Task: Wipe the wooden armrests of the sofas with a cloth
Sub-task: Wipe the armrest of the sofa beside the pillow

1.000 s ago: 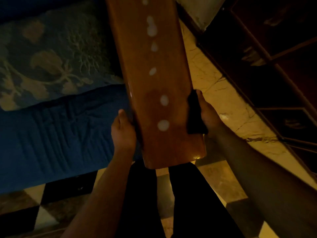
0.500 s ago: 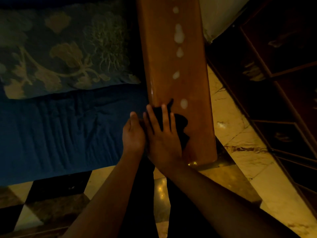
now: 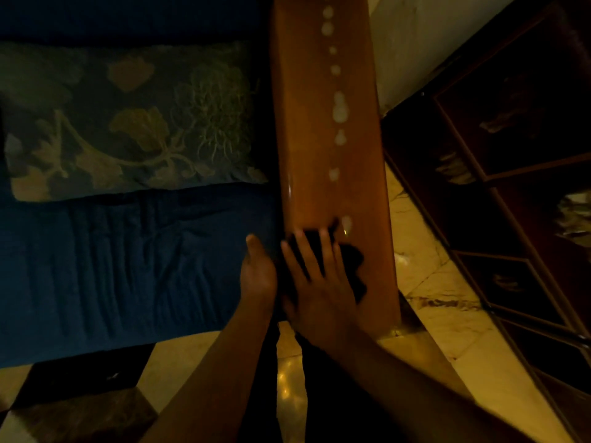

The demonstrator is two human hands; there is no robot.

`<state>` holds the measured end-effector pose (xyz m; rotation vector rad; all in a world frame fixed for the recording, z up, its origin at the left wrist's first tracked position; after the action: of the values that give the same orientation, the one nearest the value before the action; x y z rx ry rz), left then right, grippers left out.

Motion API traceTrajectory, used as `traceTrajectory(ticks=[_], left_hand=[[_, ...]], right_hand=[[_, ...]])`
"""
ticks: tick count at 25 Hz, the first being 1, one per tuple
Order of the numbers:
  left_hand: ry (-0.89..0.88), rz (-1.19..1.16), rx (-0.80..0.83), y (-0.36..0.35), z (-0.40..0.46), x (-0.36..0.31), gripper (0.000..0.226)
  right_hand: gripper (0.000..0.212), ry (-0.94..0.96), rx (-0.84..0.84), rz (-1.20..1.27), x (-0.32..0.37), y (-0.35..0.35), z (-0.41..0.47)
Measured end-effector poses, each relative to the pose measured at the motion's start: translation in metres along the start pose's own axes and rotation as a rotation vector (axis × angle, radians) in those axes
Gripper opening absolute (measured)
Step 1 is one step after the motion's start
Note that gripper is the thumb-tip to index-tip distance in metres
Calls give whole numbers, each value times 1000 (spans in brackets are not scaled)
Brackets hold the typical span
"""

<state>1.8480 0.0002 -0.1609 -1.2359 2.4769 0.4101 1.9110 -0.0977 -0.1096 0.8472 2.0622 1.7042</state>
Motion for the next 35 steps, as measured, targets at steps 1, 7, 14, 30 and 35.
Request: traceTrajectory(ticks=[1, 7, 14, 30, 35], left_hand=[[20, 11, 28, -5, -2, 1, 81], [-68, 8, 50, -33, 12, -54, 73], [-153, -71, -84, -49, 41, -101, 80], [-138, -126, -464, -43, 37, -101, 73], [-160, -142, -423, -43, 36, -98, 74]], right_hand=[[97, -91, -2, 12, -13, -5, -25], [115, -484, -52, 87, -67, 20, 51], [116, -688, -87, 451, -165, 65, 254], [127, -110, 24, 414, -139, 50, 130], [118, -391, 6, 955, -200, 71, 326]])
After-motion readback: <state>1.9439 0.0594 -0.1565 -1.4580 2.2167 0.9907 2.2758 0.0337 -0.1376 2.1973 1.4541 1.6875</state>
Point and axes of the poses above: each hand's wrist, its own z-axis towards the middle knuckle, its own y-axis out of the back of the hand, x = y × z, the point moved 8 cm from there along z, towards the middle knuckle, and after that the axes turned 2 degrees about -y, right-handed, at the moved point
